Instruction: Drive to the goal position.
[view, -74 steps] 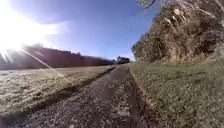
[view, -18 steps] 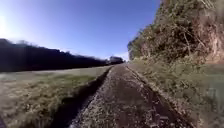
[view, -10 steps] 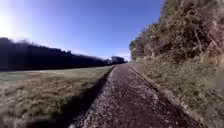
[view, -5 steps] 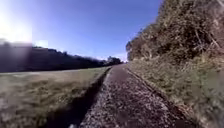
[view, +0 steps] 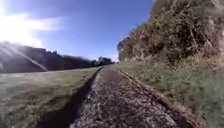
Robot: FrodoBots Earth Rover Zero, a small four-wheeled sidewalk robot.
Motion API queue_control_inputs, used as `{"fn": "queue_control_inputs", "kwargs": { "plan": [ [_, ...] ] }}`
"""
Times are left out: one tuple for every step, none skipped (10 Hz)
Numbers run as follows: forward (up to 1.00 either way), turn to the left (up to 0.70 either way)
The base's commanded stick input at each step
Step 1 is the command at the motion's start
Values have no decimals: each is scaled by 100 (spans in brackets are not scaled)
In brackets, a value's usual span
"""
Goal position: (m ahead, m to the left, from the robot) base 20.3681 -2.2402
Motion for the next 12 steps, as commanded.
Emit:
{"fn": "queue_control_inputs", "kwargs": {
  "plan": [
    [85, 0],
    [85, 0],
    [85, 0],
    [85, 0],
    [85, 0],
    [85, 0],
    [85, 0],
    [85, 0],
    [85, 0],
    [85, 0],
    [85, 0],
    [85, 0]
  ]
}}
